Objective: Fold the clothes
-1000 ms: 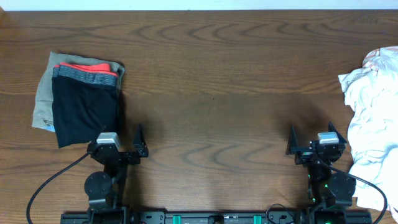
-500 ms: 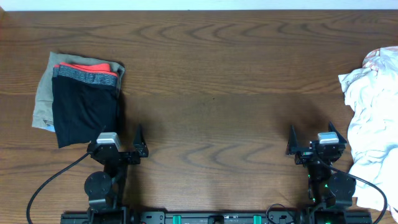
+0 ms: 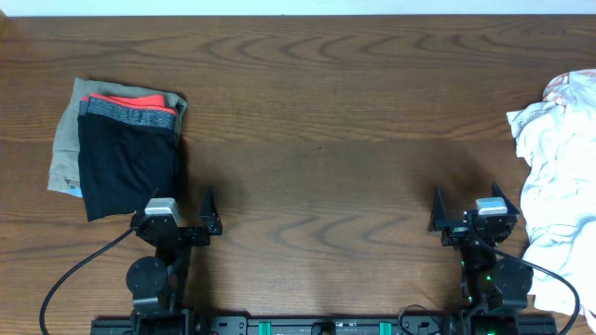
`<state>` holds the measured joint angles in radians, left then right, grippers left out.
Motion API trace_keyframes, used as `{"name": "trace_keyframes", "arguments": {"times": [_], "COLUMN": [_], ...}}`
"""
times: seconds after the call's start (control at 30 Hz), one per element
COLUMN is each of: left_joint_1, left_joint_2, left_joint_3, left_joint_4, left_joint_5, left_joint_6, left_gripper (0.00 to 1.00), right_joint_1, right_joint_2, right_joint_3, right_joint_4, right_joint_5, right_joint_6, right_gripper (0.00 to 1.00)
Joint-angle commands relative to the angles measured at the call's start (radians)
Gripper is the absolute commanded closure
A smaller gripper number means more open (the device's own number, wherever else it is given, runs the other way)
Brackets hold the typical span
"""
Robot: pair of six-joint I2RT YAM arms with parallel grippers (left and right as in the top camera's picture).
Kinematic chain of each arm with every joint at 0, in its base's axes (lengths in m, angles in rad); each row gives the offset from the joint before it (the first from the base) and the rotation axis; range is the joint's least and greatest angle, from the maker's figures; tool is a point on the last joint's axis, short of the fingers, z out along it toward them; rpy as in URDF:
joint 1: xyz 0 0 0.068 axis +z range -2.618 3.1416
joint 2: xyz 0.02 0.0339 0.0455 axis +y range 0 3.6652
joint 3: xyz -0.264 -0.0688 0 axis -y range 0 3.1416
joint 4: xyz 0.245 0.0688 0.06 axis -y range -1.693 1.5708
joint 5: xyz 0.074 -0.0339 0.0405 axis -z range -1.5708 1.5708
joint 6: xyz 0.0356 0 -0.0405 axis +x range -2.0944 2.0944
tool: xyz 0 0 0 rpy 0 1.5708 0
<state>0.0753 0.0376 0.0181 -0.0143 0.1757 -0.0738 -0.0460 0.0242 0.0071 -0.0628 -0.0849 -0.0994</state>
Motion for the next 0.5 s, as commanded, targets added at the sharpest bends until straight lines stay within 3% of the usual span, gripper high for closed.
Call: {"name": "trace_keyframes", "arguments": {"times": [0.0, 0.47], "left_joint_1": [-0.005, -0.005], "left_joint_2": [0.000, 0.000], "left_joint_3": [-0.014, -0.014], "left_joint_4": [-0.037, -0.037], "left_joint_5": [0.003, 0.003], "left_joint_6": [0.013, 0.013], "left_gripper": [0.02, 0.02], "right_joint_1": [0.012, 0.012], "right_joint_2": [-0.003, -0.003], "right_joint_3": [-0.001, -0.001], "right_joint_4": [-0.005, -0.005], "right_joint_5": [0.006, 0.006], "right_joint_6": [-0.014, -0.014], "right_gripper": [0.01, 0.01]}}
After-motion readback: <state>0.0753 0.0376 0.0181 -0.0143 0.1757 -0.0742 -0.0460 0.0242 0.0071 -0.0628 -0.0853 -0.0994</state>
